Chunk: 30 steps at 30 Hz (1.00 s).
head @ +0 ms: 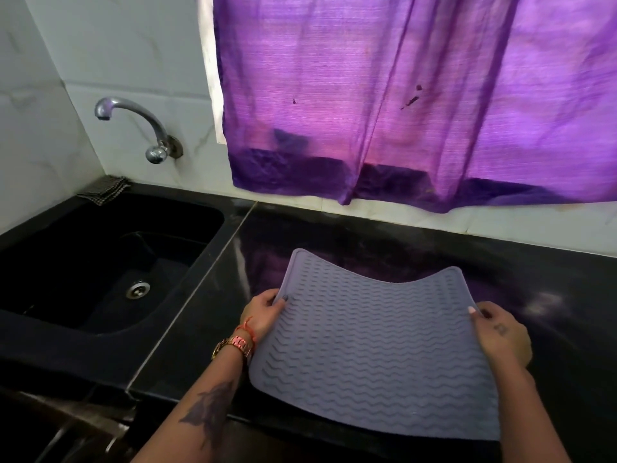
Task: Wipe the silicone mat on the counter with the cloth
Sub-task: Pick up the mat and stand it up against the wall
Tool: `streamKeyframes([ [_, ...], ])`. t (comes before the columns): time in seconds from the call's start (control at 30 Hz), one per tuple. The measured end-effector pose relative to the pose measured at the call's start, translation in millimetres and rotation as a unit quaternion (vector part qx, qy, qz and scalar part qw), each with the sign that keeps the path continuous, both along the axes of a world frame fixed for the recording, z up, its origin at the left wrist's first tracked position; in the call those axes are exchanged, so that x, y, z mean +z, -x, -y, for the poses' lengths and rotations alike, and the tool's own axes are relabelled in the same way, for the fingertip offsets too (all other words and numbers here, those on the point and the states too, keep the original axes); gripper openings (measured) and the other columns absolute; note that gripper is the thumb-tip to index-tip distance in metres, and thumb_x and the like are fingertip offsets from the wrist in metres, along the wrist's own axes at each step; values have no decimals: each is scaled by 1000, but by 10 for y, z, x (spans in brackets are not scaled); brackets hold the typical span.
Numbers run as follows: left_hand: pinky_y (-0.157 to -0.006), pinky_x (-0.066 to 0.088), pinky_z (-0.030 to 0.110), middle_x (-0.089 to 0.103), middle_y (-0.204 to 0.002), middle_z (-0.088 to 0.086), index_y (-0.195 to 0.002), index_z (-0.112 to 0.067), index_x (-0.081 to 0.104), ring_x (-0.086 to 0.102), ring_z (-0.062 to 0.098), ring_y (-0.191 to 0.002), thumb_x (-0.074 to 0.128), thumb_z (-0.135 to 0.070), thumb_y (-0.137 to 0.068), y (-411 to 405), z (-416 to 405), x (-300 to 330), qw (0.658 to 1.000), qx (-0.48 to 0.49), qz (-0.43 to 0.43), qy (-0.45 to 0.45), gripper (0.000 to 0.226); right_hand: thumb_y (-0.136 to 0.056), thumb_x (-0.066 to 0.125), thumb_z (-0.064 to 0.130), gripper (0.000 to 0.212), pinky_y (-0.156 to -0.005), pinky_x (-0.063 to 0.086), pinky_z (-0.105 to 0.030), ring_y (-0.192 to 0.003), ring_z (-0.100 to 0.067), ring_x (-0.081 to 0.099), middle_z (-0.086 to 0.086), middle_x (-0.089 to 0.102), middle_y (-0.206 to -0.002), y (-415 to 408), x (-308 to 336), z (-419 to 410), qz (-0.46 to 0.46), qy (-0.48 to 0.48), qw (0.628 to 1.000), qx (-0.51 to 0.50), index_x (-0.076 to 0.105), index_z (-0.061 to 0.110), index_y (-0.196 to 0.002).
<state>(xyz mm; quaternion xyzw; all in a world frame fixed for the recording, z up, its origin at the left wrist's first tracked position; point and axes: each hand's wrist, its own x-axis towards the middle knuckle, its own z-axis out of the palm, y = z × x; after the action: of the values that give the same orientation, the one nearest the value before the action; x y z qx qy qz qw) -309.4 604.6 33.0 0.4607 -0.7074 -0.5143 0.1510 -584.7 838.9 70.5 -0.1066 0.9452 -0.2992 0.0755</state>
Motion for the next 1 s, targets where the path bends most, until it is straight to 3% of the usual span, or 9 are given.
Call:
streamKeyframes([
  [0.17, -95, 47, 48, 68, -106, -2, -106, -33, 64, 63, 21, -101, 55, -43, -79, -100, -78, 61, 997, 43, -49, -27, 31, -95, 46, 36, 15, -73, 47, -40, -80, -24, 54, -2, 52, -85, 47, 246, 124, -5, 31, 999, 44, 57, 27, -92],
  [0.3, -94, 48, 49, 67, -105, -2, -93, -40, 63, 63, 20, -100, 57, -35, -84, -306, -158, 127, 988, 102, -100, -58, 11, -94, 45, 40, 22, -76, 47, -40, -87, -28, 55, -5, 56, -90, 108, 436, 311, -38, 40, 994, 95, 60, 26, -100],
  [0.43, -91, 51, 49, 69, -102, -2, -94, -37, 64, 65, 19, -97, 59, -34, -85, -504, -246, 169, 977, 147, -143, -57, 11, -93, 48, 41, 27, -76, 38, -32, -94, -32, 55, -13, 62, -100, 84, 635, 695, -74, 41, 983, 161, 64, 22, -103],
  [0.57, -89, 53, 46, 71, -99, -3, -97, -31, 65, 66, 17, -94, 58, -30, -87, -601, -363, 137, 963, 204, -167, -45, 13, -93, 49, 40, 27, -82, 42, -37, -104, -35, 56, -15, 64, -111, 20, 784, 1231, -116, 44, 965, 232, 64, 22, -106],
  [0.63, -81, 56, 39, 71, -96, -2, -96, -29, 65, 66, 15, -89, 58, -29, -87, -619, -430, 104, 957, 234, -169, -34, 11, -93, 48, 40, 27, -84, 43, -38, -106, -35, 56, -14, 65, -112, -21, 826, 1511, -143, 35, 953, 263, 63, 24, -108],
  [0.73, -53, 53, 28, 71, -88, 6, -97, -22, 62, 67, 19, -77, 56, -28, -89, -625, -516, 79, 944, 273, -177, -59, 11, -94, 46, 39, 26, -81, 44, -36, -102, -35, 59, -14, 67, -106, -97, 876, 1932, -179, 13, 936, 303, 63, 24, -107],
  [0.83, -49, 53, 29, 69, -84, 15, -97, -20, 59, 68, 27, -71, 55, -27, -89, -610, -567, 73, 933, 293, -190, -90, 11, -95, 46, 39, 25, -75, 43, -33, -97, -33, 61, -12, 69, -103, -200, 936, 2354, -204, -15, 923, 327, 64, 24, -106],
  [1.0, -52, 57, 34, 69, -75, 12, -100, -25, 54, 67, 24, -55, 58, -29, -88, -560, -618, 23, 917, 313, -193, -152, 14, -96, 46, 37, 25, -68, 38, -28, -98, -31, 62, -11, 69, -105, -380, 943, 2986, -221, -41, 907, 356, 63, 24, -110],
])
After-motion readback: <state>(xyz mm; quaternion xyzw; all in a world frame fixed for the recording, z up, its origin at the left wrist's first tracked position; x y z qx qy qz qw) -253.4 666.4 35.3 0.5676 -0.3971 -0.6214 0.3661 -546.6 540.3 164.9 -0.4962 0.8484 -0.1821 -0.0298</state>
